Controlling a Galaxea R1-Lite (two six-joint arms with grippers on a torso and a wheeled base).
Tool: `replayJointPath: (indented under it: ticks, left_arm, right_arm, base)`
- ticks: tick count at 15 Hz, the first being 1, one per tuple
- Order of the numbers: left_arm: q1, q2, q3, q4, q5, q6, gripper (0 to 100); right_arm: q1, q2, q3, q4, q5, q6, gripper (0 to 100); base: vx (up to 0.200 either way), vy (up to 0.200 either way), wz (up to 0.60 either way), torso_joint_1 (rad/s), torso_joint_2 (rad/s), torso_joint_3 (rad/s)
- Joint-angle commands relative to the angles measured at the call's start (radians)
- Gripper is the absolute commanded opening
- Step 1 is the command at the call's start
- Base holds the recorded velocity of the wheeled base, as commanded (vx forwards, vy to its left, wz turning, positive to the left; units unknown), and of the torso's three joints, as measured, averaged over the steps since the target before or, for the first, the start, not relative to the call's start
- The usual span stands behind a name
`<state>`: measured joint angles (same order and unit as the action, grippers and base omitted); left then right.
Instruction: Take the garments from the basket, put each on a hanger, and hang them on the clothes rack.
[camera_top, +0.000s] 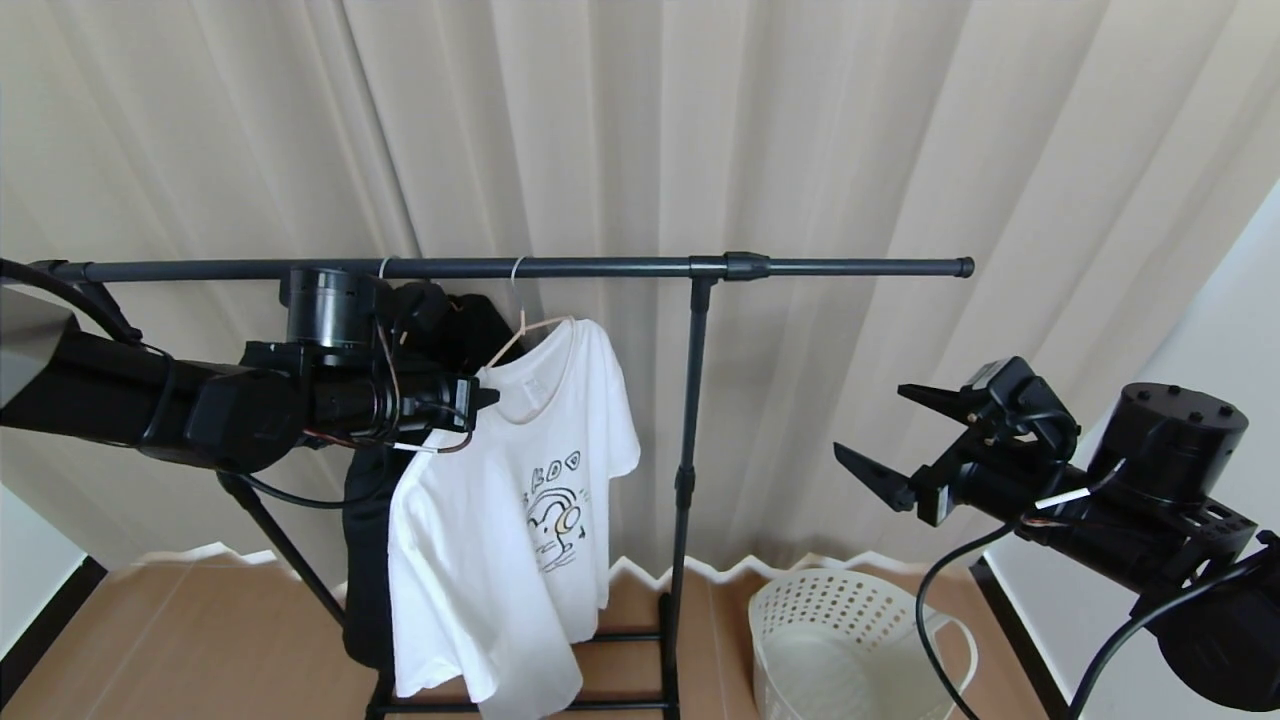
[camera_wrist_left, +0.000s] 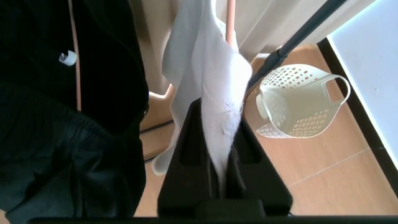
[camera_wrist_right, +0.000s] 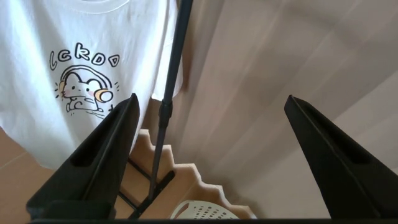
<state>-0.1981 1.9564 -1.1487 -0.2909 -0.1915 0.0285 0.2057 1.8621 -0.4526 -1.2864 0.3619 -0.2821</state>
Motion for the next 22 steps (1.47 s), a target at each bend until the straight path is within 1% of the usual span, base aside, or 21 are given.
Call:
replayJointPath:
  ticks: [1,7,8,11,13,14,15,17,18,19,21,22]
  left_arm:
    - [-0.001,0.009,0.0,0.001,0.001,0.001,100]
    - [-0.006,0.003,0.007,0.001,0.015,-0.001,100]
    - [-0.007,-0.019,0.012,0.002,0.021,-0.001,100]
    - [-0.035,-0.12,0.073,0.002,0.024,-0.002,100]
    - [-0.073,-0.254,0.161,0.004,0.026,0.001,100]
    - [-0.076,-0.269,0.172,0.004,0.027,0.001,100]
    - [-0.101,-0.373,0.236,0.007,0.038,0.004,100]
    - [-0.109,-0.458,0.299,0.007,0.046,0.005,100]
    - [-0.11,-0.56,0.376,0.009,0.056,0.005,100]
    - [-0.106,-0.629,0.434,0.007,0.06,0.005,100]
    - [-0.1,-0.787,0.577,0.007,0.066,0.004,100]
    - [-0.092,-0.847,0.649,0.004,0.069,0.005,100]
  right_arm:
    - [0.001,0.0,0.0,-0.001,0.0,0.0,100]
    - [0.0,0.0,-0.002,-0.001,0.0,0.0,100]
    - [0.001,-0.001,-0.003,-0.001,0.0,0.0,100]
    - [0.0,-0.006,-0.006,-0.001,0.0,0.0,100]
    - [0.003,-0.031,-0.006,0.002,-0.017,0.003,100]
    - [0.003,-0.035,-0.006,0.004,-0.02,0.003,100]
    - [0.024,-0.066,-0.006,0.012,-0.023,0.006,100]
    - [0.037,-0.084,-0.006,0.013,-0.026,0.02,100]
    - [0.06,-0.109,-0.009,0.013,-0.038,0.069,100]
    - [0.07,-0.124,-0.015,0.013,-0.04,0.106,100]
    - [0.077,-0.143,-0.026,0.013,-0.041,0.184,100]
    - [0.087,-0.158,-0.032,0.009,-0.054,0.196,100]
  base:
    - [0.0,0.0,0.0,0.0,0.0,0.0]
    - [0.0,0.0,0.0,0.0,0.0,0.0]
    - [0.0,0.0,0.0,0.0,0.0,0.0]
    - [0.0,0.0,0.0,0.0,0.0,0.0]
    - [0.0,0.0,0.0,0.0,0.0,0.0]
    - [0.0,0.0,0.0,0.0,0.0,0.0]
    - [0.0,0.0,0.0,0.0,0.0,0.0]
    - [0.0,0.0,0.0,0.0,0.0,0.0]
    - [0.0,0.0,0.0,0.0,0.0,0.0]
    - [0.0,0.0,0.0,0.0,0.0,0.0]
    - [0.0,0.0,0.0,0.0,0.0,0.0]
    - [0.0,0.0,0.0,0.0,0.0,0.0]
